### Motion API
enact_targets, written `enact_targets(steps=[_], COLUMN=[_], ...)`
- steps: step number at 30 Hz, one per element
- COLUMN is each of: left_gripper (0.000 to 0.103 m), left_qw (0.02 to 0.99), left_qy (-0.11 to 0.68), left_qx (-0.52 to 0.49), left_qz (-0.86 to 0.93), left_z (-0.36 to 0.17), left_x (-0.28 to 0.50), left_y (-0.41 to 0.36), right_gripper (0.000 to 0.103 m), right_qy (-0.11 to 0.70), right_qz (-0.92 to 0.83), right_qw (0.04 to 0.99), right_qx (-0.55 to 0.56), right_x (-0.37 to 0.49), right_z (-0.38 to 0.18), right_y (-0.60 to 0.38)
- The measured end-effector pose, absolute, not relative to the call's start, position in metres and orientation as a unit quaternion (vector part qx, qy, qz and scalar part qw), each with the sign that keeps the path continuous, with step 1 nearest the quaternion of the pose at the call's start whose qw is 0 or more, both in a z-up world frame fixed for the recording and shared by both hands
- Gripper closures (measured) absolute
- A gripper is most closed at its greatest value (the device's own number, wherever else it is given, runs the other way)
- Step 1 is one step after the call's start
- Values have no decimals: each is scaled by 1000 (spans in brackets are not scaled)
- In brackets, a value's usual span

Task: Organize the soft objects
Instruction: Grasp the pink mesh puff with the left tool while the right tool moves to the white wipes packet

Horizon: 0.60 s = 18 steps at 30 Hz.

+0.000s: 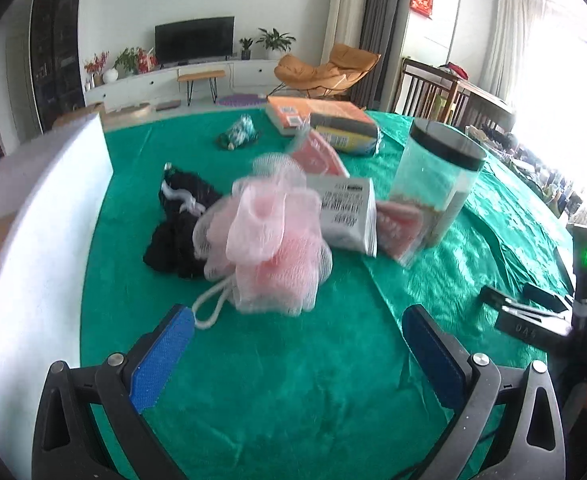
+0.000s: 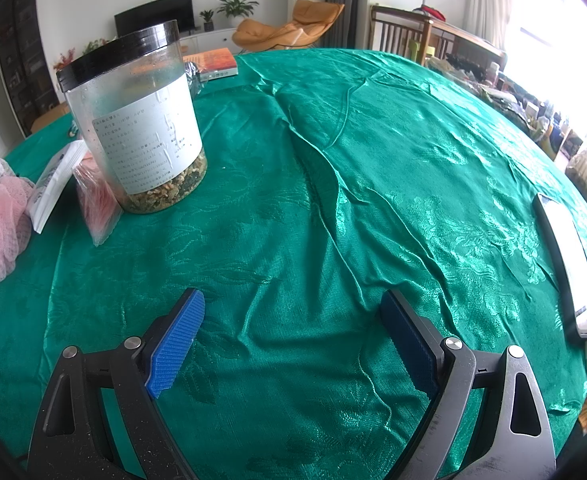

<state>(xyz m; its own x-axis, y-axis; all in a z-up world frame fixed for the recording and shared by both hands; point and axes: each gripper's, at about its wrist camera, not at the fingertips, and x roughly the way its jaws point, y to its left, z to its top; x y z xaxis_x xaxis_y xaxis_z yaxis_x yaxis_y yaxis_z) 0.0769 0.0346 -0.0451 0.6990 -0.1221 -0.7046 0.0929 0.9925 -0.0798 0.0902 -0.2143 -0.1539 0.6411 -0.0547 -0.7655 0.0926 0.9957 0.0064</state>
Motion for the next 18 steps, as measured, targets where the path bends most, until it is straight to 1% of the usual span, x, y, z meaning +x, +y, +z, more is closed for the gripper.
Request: enact_targets(steps=[4, 6, 7, 8, 9, 12, 15, 18], left_gripper=[0, 5, 24, 66, 80, 84, 84, 84], left_qw=[915, 907, 905, 903, 900, 905, 904, 903], left_qy=[402, 421, 424, 429, 436, 423, 418, 420], left_qx=[21, 16, 16, 16, 8, -37, -67, -70], left_qz=[-26, -17, -16, -11, -9, -31, -54, -60], left_z=[-43, -52, -56, -60, -62, -52, -43, -43], left_x=[127, 151, 158, 161, 162, 137, 90, 49], left_y=[20, 23, 25, 27, 31, 46, 58, 67], right_gripper=[12, 12, 12, 12, 12, 12, 12, 12], right_qy=[422, 422, 422, 422, 422, 422, 422, 422], right_qz=[-41, -41, -41, -41, -41, -41, -41, -41], right_qw=[906, 906, 906, 906, 906, 906, 906, 906], right_qx=[22, 22, 22, 22, 22, 23, 23, 23], right_x=[90, 90, 90, 90, 90, 90, 90, 90], right_z=[-154, -154, -154, -154, -154, -154, -154, -154], right_y=[-214, -214, -214, -214, -214, -214, -214, -214])
